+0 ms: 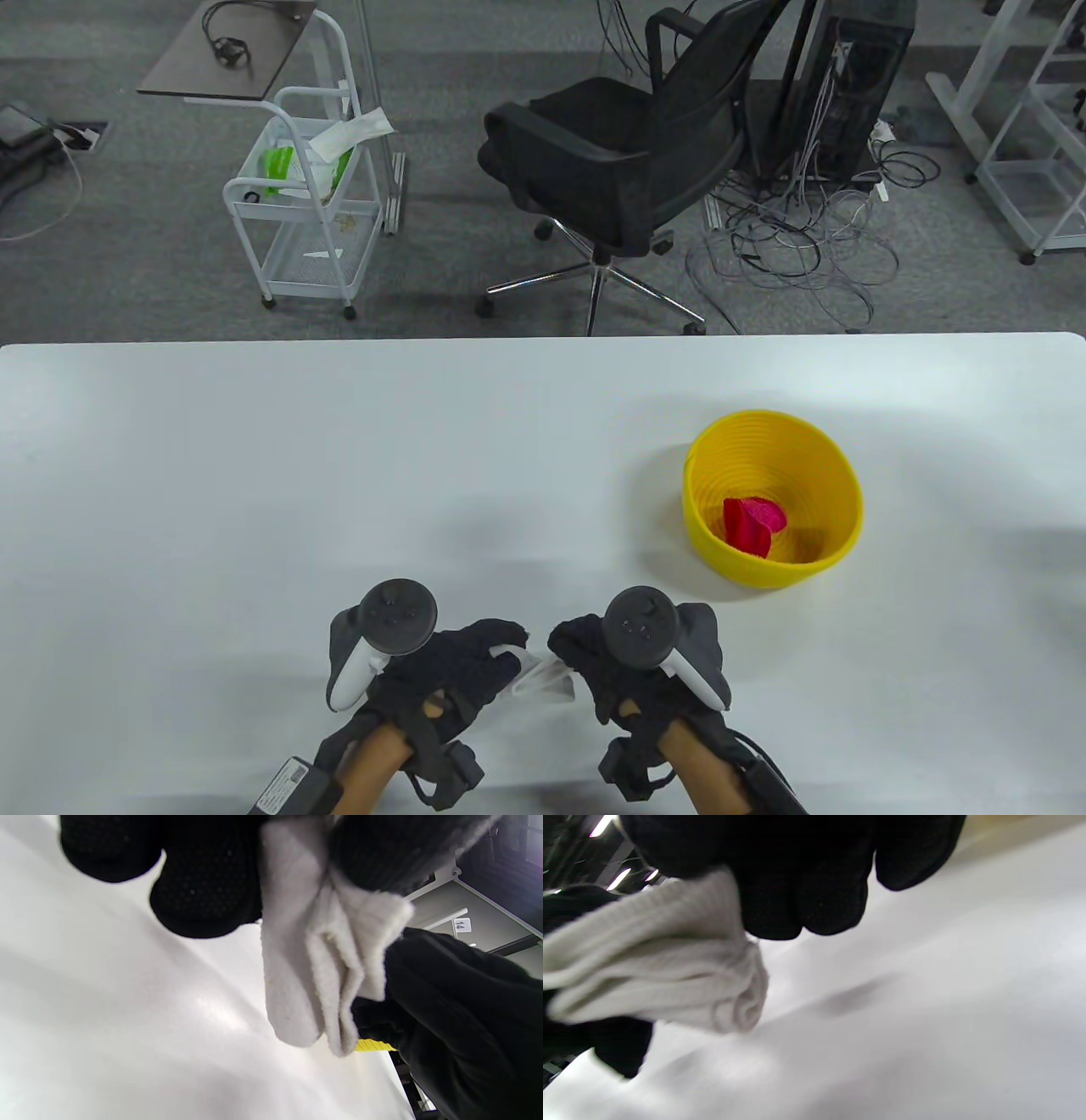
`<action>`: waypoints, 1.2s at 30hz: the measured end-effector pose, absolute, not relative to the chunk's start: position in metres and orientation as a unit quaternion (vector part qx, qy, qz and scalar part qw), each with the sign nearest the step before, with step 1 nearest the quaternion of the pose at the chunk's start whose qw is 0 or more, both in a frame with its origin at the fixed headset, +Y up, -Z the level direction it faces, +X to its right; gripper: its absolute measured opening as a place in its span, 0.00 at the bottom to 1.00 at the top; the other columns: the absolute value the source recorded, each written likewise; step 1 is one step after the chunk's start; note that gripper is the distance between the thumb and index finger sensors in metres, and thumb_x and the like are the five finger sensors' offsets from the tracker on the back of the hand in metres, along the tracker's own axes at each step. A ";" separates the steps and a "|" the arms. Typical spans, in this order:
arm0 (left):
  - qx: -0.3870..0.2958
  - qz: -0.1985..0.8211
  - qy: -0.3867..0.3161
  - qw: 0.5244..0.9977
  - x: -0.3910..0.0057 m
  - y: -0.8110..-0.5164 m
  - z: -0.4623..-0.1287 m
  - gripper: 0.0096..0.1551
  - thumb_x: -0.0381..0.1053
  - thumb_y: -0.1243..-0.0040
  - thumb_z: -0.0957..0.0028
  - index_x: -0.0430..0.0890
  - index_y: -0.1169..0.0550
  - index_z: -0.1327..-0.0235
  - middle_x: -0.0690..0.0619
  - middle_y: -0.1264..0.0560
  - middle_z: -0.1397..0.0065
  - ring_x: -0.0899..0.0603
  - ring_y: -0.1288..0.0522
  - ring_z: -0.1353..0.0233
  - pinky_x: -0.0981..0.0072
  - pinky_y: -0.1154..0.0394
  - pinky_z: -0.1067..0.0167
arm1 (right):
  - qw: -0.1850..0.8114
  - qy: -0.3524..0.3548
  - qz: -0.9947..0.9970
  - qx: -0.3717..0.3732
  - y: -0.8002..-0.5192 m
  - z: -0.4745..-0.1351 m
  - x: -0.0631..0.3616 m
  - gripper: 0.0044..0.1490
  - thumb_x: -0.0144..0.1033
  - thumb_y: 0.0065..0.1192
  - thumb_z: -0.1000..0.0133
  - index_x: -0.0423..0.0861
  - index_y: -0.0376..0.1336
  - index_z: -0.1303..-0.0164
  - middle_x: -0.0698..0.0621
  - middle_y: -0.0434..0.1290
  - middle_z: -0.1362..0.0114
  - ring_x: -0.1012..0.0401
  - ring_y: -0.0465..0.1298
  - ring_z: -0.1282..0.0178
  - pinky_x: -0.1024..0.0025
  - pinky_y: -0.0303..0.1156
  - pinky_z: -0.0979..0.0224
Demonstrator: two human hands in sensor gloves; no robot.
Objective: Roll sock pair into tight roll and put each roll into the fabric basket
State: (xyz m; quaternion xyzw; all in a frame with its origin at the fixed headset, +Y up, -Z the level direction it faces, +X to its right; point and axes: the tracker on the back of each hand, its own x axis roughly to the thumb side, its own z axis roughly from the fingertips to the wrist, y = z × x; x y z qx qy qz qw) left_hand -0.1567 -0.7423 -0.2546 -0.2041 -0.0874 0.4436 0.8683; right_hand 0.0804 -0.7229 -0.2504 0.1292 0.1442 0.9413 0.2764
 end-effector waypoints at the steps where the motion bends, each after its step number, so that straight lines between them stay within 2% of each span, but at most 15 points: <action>1: -0.205 0.445 -0.086 0.868 -0.157 -0.743 -0.255 0.29 0.59 0.37 0.58 0.54 0.21 0.41 0.44 0.18 0.43 0.44 0.16 0.56 0.47 0.24 0.52 | 0.275 0.149 0.940 0.139 -0.723 -0.249 0.080 0.32 0.55 0.60 0.52 0.58 0.67 0.38 0.57 0.77 0.32 0.58 0.78 0.32 0.47 0.68 0.26; 6: -0.205 0.447 -0.087 0.866 -0.157 -0.742 -0.255 0.30 0.59 0.38 0.58 0.54 0.22 0.41 0.45 0.19 0.43 0.44 0.16 0.56 0.47 0.24 0.52 | 0.222 0.123 0.953 0.168 -0.717 -0.241 0.070 0.34 0.52 0.67 0.54 0.62 0.65 0.35 0.58 0.72 0.26 0.58 0.74 0.26 0.45 0.66 0.24; 11: -0.214 0.442 -0.105 0.865 -0.153 -0.743 -0.253 0.29 0.59 0.37 0.57 0.56 0.21 0.41 0.45 0.19 0.43 0.44 0.16 0.55 0.47 0.24 0.51 | 0.194 0.081 0.966 0.151 -0.715 -0.239 0.065 0.26 0.51 0.65 0.52 0.60 0.71 0.43 0.59 0.78 0.33 0.59 0.78 0.32 0.47 0.68 0.26; 15: -0.211 0.437 -0.115 0.867 -0.151 -0.741 -0.253 0.28 0.59 0.38 0.57 0.57 0.20 0.42 0.44 0.18 0.42 0.43 0.16 0.55 0.47 0.24 0.51 | 0.232 0.061 0.965 0.101 -0.714 -0.242 0.071 0.26 0.52 0.64 0.52 0.56 0.72 0.45 0.58 0.80 0.38 0.59 0.81 0.37 0.47 0.70 0.29; 19: -0.209 0.440 -0.115 0.866 -0.151 -0.742 -0.254 0.28 0.59 0.38 0.57 0.56 0.20 0.42 0.44 0.18 0.43 0.44 0.15 0.55 0.47 0.24 0.51 | 0.257 0.102 0.955 0.105 -0.721 -0.245 0.073 0.26 0.52 0.64 0.52 0.57 0.70 0.44 0.57 0.79 0.37 0.59 0.80 0.36 0.47 0.69 0.29; 22: -0.204 0.445 -0.111 0.865 -0.153 -0.742 -0.254 0.28 0.59 0.38 0.57 0.56 0.20 0.41 0.44 0.18 0.42 0.44 0.15 0.55 0.47 0.24 0.52 | 0.268 0.160 0.942 0.124 -0.727 -0.246 0.072 0.36 0.53 0.64 0.51 0.58 0.62 0.31 0.55 0.72 0.27 0.55 0.76 0.29 0.45 0.67 0.27; 25: -0.190 0.462 -0.116 0.858 -0.155 -0.739 -0.254 0.27 0.58 0.39 0.57 0.57 0.20 0.42 0.45 0.18 0.42 0.45 0.15 0.55 0.48 0.23 0.52 | 0.290 0.209 0.925 0.129 -0.734 -0.248 0.073 0.41 0.55 0.60 0.51 0.58 0.55 0.26 0.52 0.68 0.23 0.53 0.74 0.26 0.44 0.67 0.27; 28: -0.166 0.487 -0.118 0.849 -0.158 -0.733 -0.254 0.27 0.57 0.39 0.57 0.57 0.20 0.42 0.45 0.18 0.42 0.45 0.14 0.56 0.49 0.22 0.53 | 0.353 0.281 0.881 0.142 -0.743 -0.250 0.075 0.43 0.57 0.53 0.49 0.56 0.49 0.23 0.49 0.65 0.20 0.52 0.74 0.25 0.44 0.67 0.27; 31: -0.158 0.511 -0.122 0.836 -0.160 -0.733 -0.255 0.26 0.57 0.39 0.56 0.57 0.20 0.43 0.46 0.17 0.42 0.45 0.14 0.55 0.50 0.22 0.53 | 0.440 0.345 0.817 0.144 -0.749 -0.251 0.075 0.42 0.54 0.52 0.48 0.55 0.49 0.23 0.48 0.68 0.23 0.53 0.77 0.29 0.45 0.68 0.28; 33: -0.169 0.508 -0.116 0.837 -0.160 -0.736 -0.254 0.27 0.58 0.40 0.56 0.58 0.22 0.41 0.46 0.18 0.41 0.44 0.14 0.54 0.49 0.22 0.53 | 0.433 0.328 0.829 0.134 -0.747 -0.251 0.075 0.40 0.53 0.53 0.48 0.53 0.53 0.25 0.49 0.71 0.27 0.55 0.79 0.34 0.47 0.71 0.30; 36: -0.156 0.500 -0.117 0.843 -0.158 -0.738 -0.253 0.31 0.63 0.41 0.58 0.67 0.27 0.36 0.44 0.20 0.36 0.42 0.14 0.51 0.48 0.23 0.51 | 0.390 0.271 0.873 0.114 -0.740 -0.251 0.076 0.37 0.51 0.53 0.48 0.53 0.56 0.27 0.50 0.72 0.29 0.57 0.81 0.38 0.49 0.73 0.32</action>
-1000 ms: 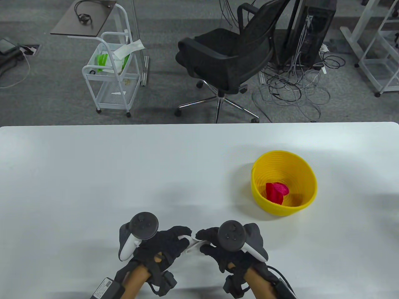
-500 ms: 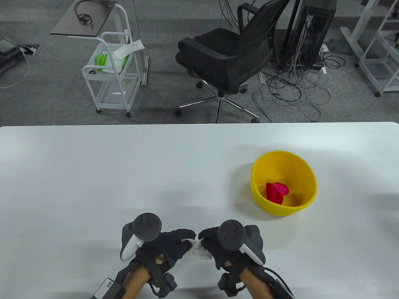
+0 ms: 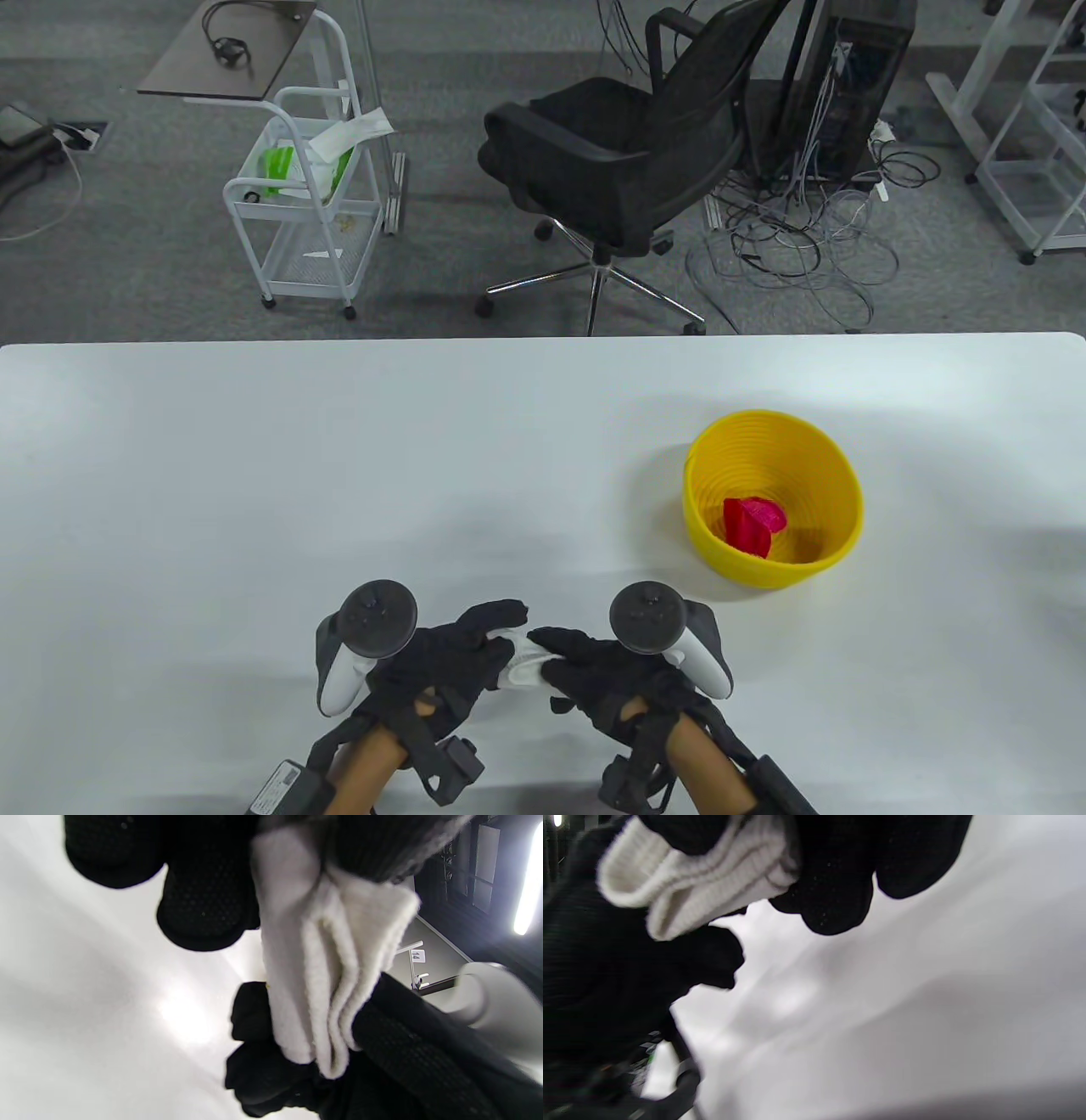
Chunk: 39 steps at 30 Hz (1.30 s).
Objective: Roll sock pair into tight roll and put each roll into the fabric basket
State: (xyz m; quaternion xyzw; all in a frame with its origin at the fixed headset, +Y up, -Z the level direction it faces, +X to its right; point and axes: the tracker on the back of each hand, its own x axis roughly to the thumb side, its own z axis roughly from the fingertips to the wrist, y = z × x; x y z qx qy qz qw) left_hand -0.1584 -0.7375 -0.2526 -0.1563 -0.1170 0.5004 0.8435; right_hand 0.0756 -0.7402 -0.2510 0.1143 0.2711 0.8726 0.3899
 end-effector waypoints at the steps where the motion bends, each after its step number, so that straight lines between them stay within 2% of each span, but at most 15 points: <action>1: -0.159 0.496 -0.131 0.844 -0.156 -0.736 -0.251 0.37 0.69 0.40 0.61 0.70 0.30 0.33 0.43 0.22 0.33 0.41 0.16 0.49 0.46 0.24 0.50 | 0.370 0.236 0.892 0.108 -0.736 -0.250 0.075 0.36 0.51 0.54 0.48 0.54 0.57 0.28 0.50 0.73 0.30 0.58 0.81 0.39 0.50 0.73 0.32; 3: -0.155 0.472 -0.142 0.856 -0.151 -0.732 -0.249 0.42 0.73 0.37 0.66 0.72 0.32 0.32 0.42 0.27 0.29 0.39 0.17 0.45 0.45 0.25 0.49 | 0.358 0.192 0.909 0.095 -0.730 -0.247 0.073 0.35 0.51 0.56 0.48 0.54 0.59 0.29 0.50 0.75 0.31 0.58 0.82 0.40 0.50 0.74 0.32; 5: -0.143 0.414 -0.150 0.886 -0.145 -0.728 -0.245 0.44 0.73 0.37 0.66 0.72 0.34 0.31 0.43 0.32 0.26 0.40 0.19 0.43 0.45 0.25 0.49 | 0.347 0.163 0.919 0.094 -0.725 -0.244 0.070 0.35 0.51 0.57 0.48 0.53 0.61 0.30 0.50 0.75 0.32 0.58 0.83 0.41 0.51 0.75 0.33; 7: -0.119 0.367 -0.130 0.913 -0.140 -0.725 -0.242 0.40 0.70 0.37 0.62 0.71 0.33 0.31 0.42 0.32 0.26 0.40 0.19 0.43 0.46 0.25 0.49 | 0.332 0.148 0.926 0.101 -0.723 -0.241 0.066 0.35 0.51 0.56 0.48 0.53 0.61 0.30 0.50 0.76 0.32 0.58 0.83 0.41 0.51 0.76 0.32; 11: -0.104 0.336 -0.114 0.929 -0.134 -0.723 -0.238 0.37 0.64 0.43 0.57 0.68 0.35 0.30 0.40 0.32 0.26 0.39 0.19 0.44 0.47 0.25 0.50 | 0.326 0.141 0.929 0.102 -0.723 -0.239 0.063 0.35 0.51 0.56 0.48 0.52 0.61 0.30 0.50 0.76 0.33 0.58 0.83 0.41 0.51 0.76 0.33; 14: -0.072 0.314 -0.097 0.942 -0.130 -0.722 -0.235 0.35 0.63 0.45 0.56 0.66 0.32 0.30 0.37 0.30 0.28 0.37 0.17 0.46 0.48 0.23 0.54 | 0.311 0.123 0.937 0.106 -0.721 -0.236 0.059 0.35 0.51 0.56 0.48 0.52 0.61 0.30 0.49 0.76 0.33 0.58 0.84 0.41 0.51 0.76 0.33; 18: -0.020 0.264 -0.061 0.962 -0.126 -0.716 -0.232 0.31 0.60 0.48 0.56 0.64 0.26 0.34 0.38 0.22 0.33 0.38 0.11 0.54 0.50 0.19 0.62 | 0.281 0.095 0.949 0.109 -0.716 -0.231 0.053 0.34 0.50 0.55 0.47 0.50 0.63 0.31 0.49 0.77 0.34 0.58 0.84 0.43 0.50 0.77 0.35; 23: 0.027 0.284 -0.041 0.958 -0.135 -0.704 -0.232 0.28 0.55 0.46 0.55 0.54 0.22 0.39 0.40 0.14 0.44 0.42 0.07 0.64 0.54 0.15 0.70 | 0.300 0.088 0.945 0.092 -0.713 -0.228 0.050 0.33 0.51 0.57 0.48 0.51 0.65 0.33 0.49 0.79 0.36 0.57 0.86 0.45 0.50 0.78 0.36; 28: 0.054 0.368 -0.061 0.926 -0.144 -0.692 -0.231 0.26 0.49 0.43 0.55 0.49 0.20 0.42 0.40 0.12 0.48 0.42 0.06 0.67 0.57 0.12 0.73 | 0.352 0.142 0.924 0.039 -0.725 -0.239 0.060 0.32 0.49 0.59 0.48 0.57 0.63 0.32 0.52 0.77 0.30 0.56 0.86 0.42 0.49 0.81 0.40; 31: 0.064 0.404 -0.088 0.908 -0.145 -0.684 -0.227 0.25 0.47 0.42 0.55 0.49 0.19 0.44 0.38 0.12 0.49 0.40 0.06 0.67 0.57 0.12 0.72 | 0.398 0.266 0.878 -0.006 -0.744 -0.247 0.068 0.38 0.51 0.57 0.48 0.49 0.59 0.28 0.48 0.76 0.31 0.53 0.85 0.41 0.50 0.82 0.41; 33: 0.051 0.403 -0.102 0.908 -0.144 -0.685 -0.227 0.25 0.48 0.41 0.55 0.49 0.19 0.44 0.38 0.12 0.49 0.40 0.06 0.66 0.57 0.12 0.70 | 0.453 0.295 0.841 -0.020 -0.747 -0.248 0.070 0.35 0.47 0.59 0.48 0.45 0.62 0.32 0.49 0.80 0.38 0.57 0.87 0.45 0.53 0.84 0.44; 37: 0.022 0.452 -0.083 0.888 -0.150 -0.695 -0.233 0.26 0.48 0.41 0.55 0.47 0.21 0.41 0.39 0.13 0.48 0.41 0.06 0.64 0.57 0.12 0.69 | 0.541 0.281 0.792 -0.041 -0.742 -0.249 0.081 0.31 0.39 0.61 0.48 0.45 0.63 0.33 0.47 0.81 0.40 0.60 0.89 0.47 0.59 0.87 0.44; 39: 0.007 0.470 -0.067 0.880 -0.154 -0.700 -0.236 0.27 0.48 0.42 0.55 0.46 0.22 0.40 0.40 0.13 0.47 0.42 0.06 0.63 0.57 0.12 0.68 | 0.572 0.274 0.773 -0.025 -0.739 -0.250 0.084 0.30 0.38 0.61 0.48 0.47 0.63 0.33 0.48 0.80 0.39 0.61 0.89 0.45 0.60 0.87 0.43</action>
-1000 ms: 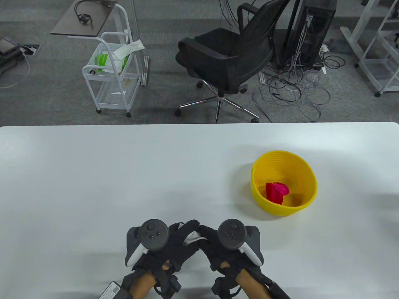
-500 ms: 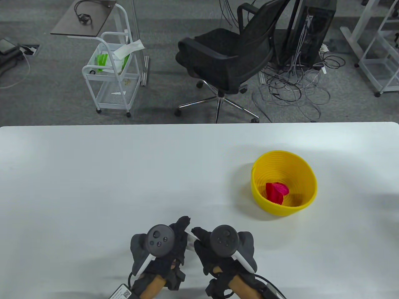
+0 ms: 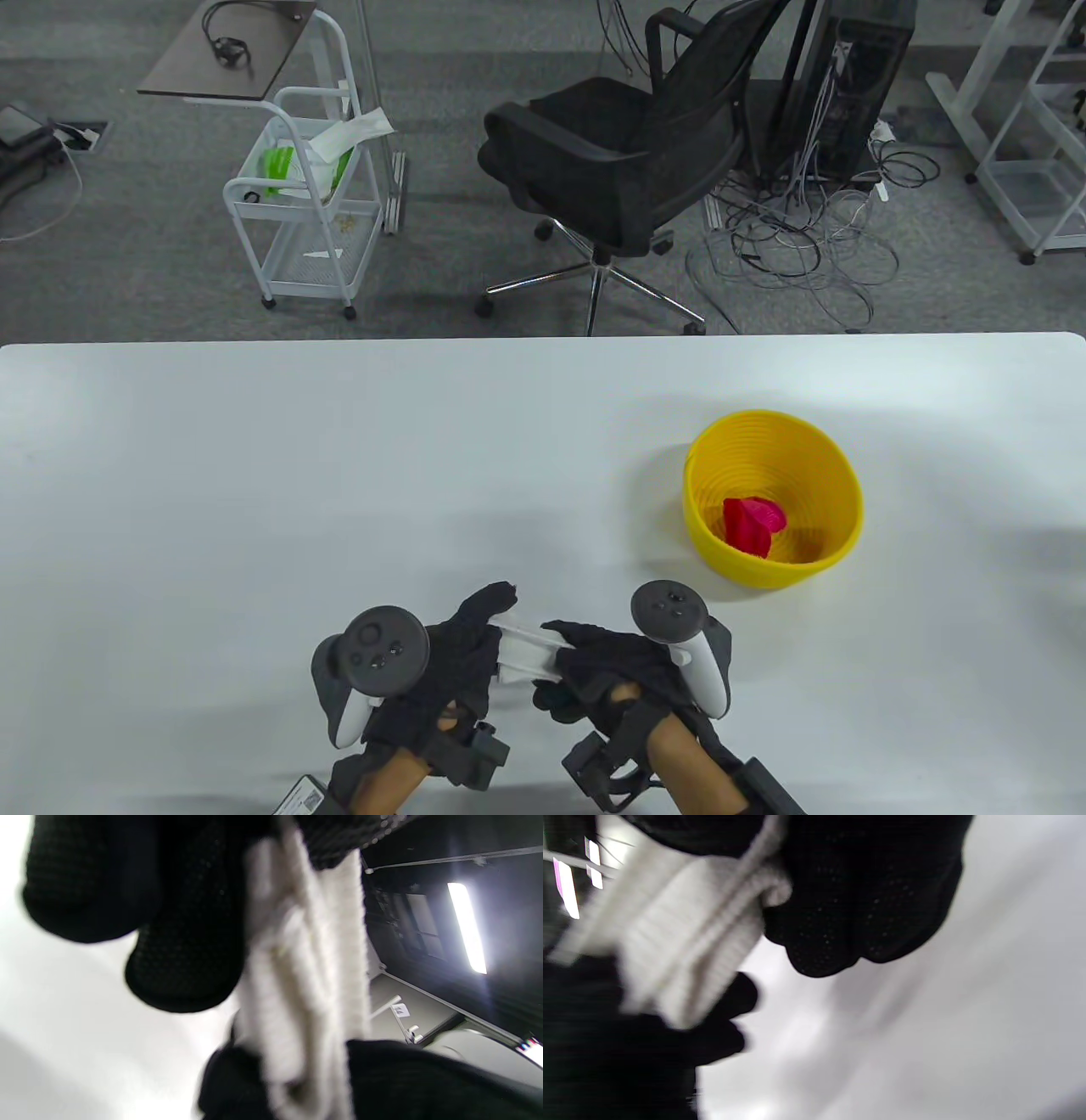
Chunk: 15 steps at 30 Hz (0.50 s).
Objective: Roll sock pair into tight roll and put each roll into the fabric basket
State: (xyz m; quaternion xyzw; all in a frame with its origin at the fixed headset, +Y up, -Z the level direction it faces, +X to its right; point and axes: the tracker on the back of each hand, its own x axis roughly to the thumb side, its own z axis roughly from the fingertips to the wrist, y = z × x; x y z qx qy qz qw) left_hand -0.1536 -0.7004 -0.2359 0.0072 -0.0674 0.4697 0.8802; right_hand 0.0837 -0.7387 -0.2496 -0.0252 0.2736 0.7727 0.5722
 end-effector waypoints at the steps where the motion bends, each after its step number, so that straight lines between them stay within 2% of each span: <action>1: -0.008 0.486 -0.062 0.872 -0.155 -0.705 -0.239 0.28 0.48 0.42 0.55 0.46 0.23 0.39 0.39 0.13 0.47 0.42 0.06 0.62 0.56 0.12 0.68 | 0.595 0.266 0.758 -0.028 -0.734 -0.248 0.086 0.30 0.37 0.61 0.47 0.47 0.63 0.34 0.49 0.80 0.38 0.61 0.88 0.44 0.61 0.87 0.42; 5: -0.048 0.524 -0.037 0.850 -0.161 -0.717 -0.245 0.30 0.51 0.43 0.55 0.48 0.24 0.37 0.39 0.14 0.44 0.40 0.06 0.59 0.54 0.13 0.65 | 0.630 0.259 0.732 0.010 -0.727 -0.247 0.088 0.28 0.38 0.61 0.47 0.49 0.64 0.35 0.50 0.80 0.38 0.60 0.88 0.43 0.61 0.86 0.40; 8: -0.059 0.531 -0.027 0.845 -0.167 -0.721 -0.248 0.30 0.54 0.43 0.55 0.52 0.22 0.37 0.43 0.15 0.43 0.40 0.09 0.57 0.53 0.15 0.62 | 0.641 0.279 0.713 0.049 -0.723 -0.245 0.085 0.28 0.40 0.61 0.46 0.50 0.64 0.35 0.50 0.79 0.37 0.59 0.87 0.42 0.59 0.84 0.38; 10: -0.066 0.551 -0.024 0.832 -0.171 -0.722 -0.249 0.30 0.54 0.43 0.56 0.53 0.22 0.37 0.45 0.14 0.46 0.41 0.09 0.58 0.54 0.15 0.63 | 0.623 0.274 0.728 0.083 -0.719 -0.245 0.082 0.27 0.42 0.61 0.46 0.52 0.65 0.35 0.52 0.79 0.36 0.60 0.86 0.40 0.58 0.82 0.36; 15: -0.077 0.596 0.000 0.799 -0.178 -0.726 -0.250 0.29 0.52 0.40 0.56 0.49 0.21 0.39 0.44 0.10 0.56 0.44 0.06 0.65 0.55 0.13 0.69 | 0.598 0.316 0.720 0.154 -0.717 -0.243 0.074 0.27 0.45 0.64 0.47 0.54 0.67 0.36 0.55 0.76 0.31 0.60 0.82 0.33 0.51 0.75 0.29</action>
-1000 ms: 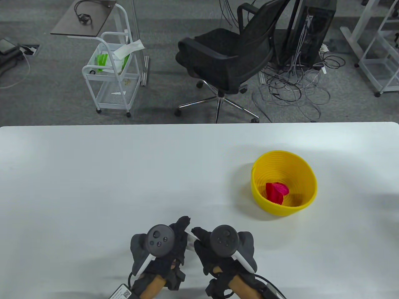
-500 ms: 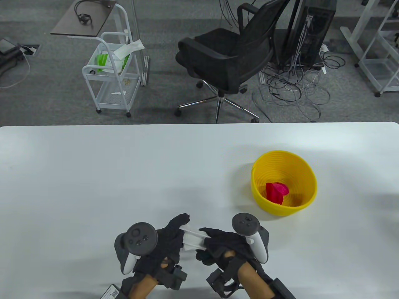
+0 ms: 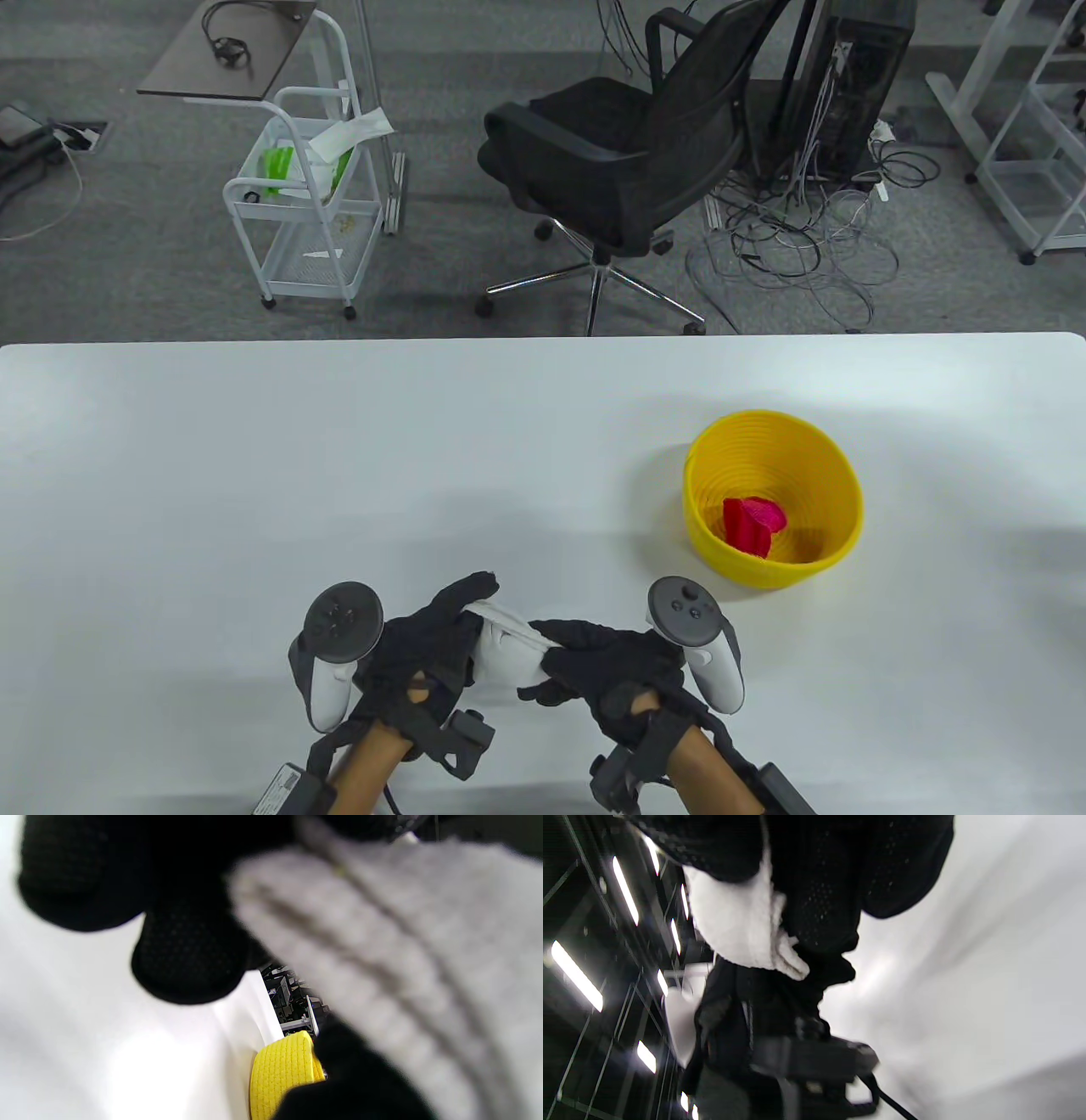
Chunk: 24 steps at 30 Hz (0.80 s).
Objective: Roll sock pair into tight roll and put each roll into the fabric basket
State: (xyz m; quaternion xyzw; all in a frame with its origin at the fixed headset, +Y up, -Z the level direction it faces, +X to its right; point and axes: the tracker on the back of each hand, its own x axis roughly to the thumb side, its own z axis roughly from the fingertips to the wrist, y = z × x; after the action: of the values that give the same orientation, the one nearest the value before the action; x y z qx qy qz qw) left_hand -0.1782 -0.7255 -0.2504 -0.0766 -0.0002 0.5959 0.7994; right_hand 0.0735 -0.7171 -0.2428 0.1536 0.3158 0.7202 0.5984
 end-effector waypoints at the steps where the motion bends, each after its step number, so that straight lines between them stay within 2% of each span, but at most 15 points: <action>1: -0.076 0.608 0.007 0.790 -0.180 -0.726 -0.250 0.29 0.52 0.40 0.56 0.46 0.21 0.40 0.44 0.09 0.57 0.44 0.06 0.67 0.56 0.12 0.71 | 0.597 0.322 0.718 0.159 -0.717 -0.242 0.073 0.26 0.44 0.64 0.46 0.55 0.67 0.36 0.56 0.74 0.30 0.60 0.79 0.31 0.50 0.73 0.28; 6: -0.097 0.646 0.019 0.757 -0.186 -0.727 -0.251 0.28 0.52 0.37 0.57 0.45 0.19 0.44 0.47 0.07 0.59 0.45 0.04 0.66 0.56 0.12 0.71 | 0.579 0.330 0.725 0.173 -0.719 -0.244 0.072 0.24 0.45 0.65 0.47 0.57 0.69 0.40 0.58 0.70 0.25 0.59 0.74 0.27 0.47 0.69 0.26; 9: -0.120 0.691 0.010 0.713 -0.189 -0.726 -0.252 0.26 0.53 0.36 0.57 0.46 0.17 0.46 0.48 0.07 0.58 0.45 0.04 0.63 0.56 0.12 0.69 | 0.576 0.340 0.721 0.180 -0.719 -0.245 0.071 0.22 0.44 0.66 0.48 0.57 0.70 0.42 0.57 0.68 0.24 0.57 0.72 0.25 0.45 0.67 0.25; 13: -0.126 0.719 -0.011 0.684 -0.190 -0.725 -0.253 0.25 0.53 0.35 0.57 0.46 0.16 0.48 0.51 0.07 0.58 0.45 0.06 0.55 0.53 0.15 0.59 | 0.542 0.340 0.751 0.165 -0.725 -0.249 0.074 0.22 0.45 0.64 0.47 0.60 0.70 0.42 0.56 0.68 0.24 0.56 0.71 0.24 0.44 0.67 0.25; 15: -0.145 0.737 -0.027 0.659 -0.188 -0.725 -0.253 0.24 0.54 0.36 0.56 0.48 0.15 0.50 0.57 0.06 0.62 0.48 0.09 0.50 0.53 0.18 0.52 | 0.533 0.331 0.768 0.129 -0.731 -0.251 0.077 0.22 0.44 0.62 0.46 0.61 0.69 0.41 0.54 0.71 0.26 0.55 0.74 0.27 0.44 0.68 0.27; 16: -0.154 0.743 -0.034 0.650 -0.186 -0.725 -0.253 0.23 0.54 0.36 0.56 0.47 0.15 0.50 0.57 0.06 0.63 0.48 0.11 0.48 0.53 0.20 0.49 | 0.531 0.325 0.774 0.118 -0.733 -0.252 0.078 0.22 0.44 0.61 0.46 0.63 0.68 0.42 0.53 0.73 0.27 0.55 0.76 0.28 0.46 0.70 0.29; 17: -0.159 0.743 -0.040 0.649 -0.184 -0.724 -0.253 0.23 0.53 0.36 0.56 0.46 0.15 0.50 0.56 0.06 0.64 0.47 0.11 0.48 0.52 0.20 0.49 | 0.534 0.321 0.775 0.106 -0.734 -0.253 0.080 0.21 0.44 0.61 0.46 0.64 0.68 0.42 0.53 0.74 0.28 0.56 0.77 0.29 0.47 0.71 0.29; 20: -0.156 0.713 -0.045 0.682 -0.180 -0.726 -0.254 0.23 0.53 0.35 0.56 0.47 0.15 0.50 0.58 0.06 0.65 0.48 0.12 0.46 0.50 0.21 0.48 | 0.582 0.312 0.746 0.082 -0.735 -0.254 0.086 0.21 0.44 0.61 0.46 0.63 0.68 0.42 0.55 0.75 0.28 0.59 0.80 0.31 0.50 0.74 0.29; 24: -0.148 0.709 -0.047 0.688 -0.176 -0.733 -0.254 0.24 0.54 0.35 0.56 0.57 0.16 0.46 0.62 0.08 0.57 0.45 0.15 0.39 0.48 0.24 0.44 | 0.625 0.312 0.710 0.089 -0.733 -0.256 0.092 0.21 0.45 0.61 0.46 0.65 0.67 0.41 0.63 0.72 0.26 0.63 0.76 0.27 0.52 0.71 0.25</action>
State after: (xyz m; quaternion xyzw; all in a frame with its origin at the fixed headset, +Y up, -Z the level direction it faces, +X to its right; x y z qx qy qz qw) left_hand -0.1765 -0.7329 -0.2536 -0.1477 -0.0474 0.7085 0.6884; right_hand 0.0918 -0.7326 -0.2560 0.0889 0.3121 0.7103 0.6246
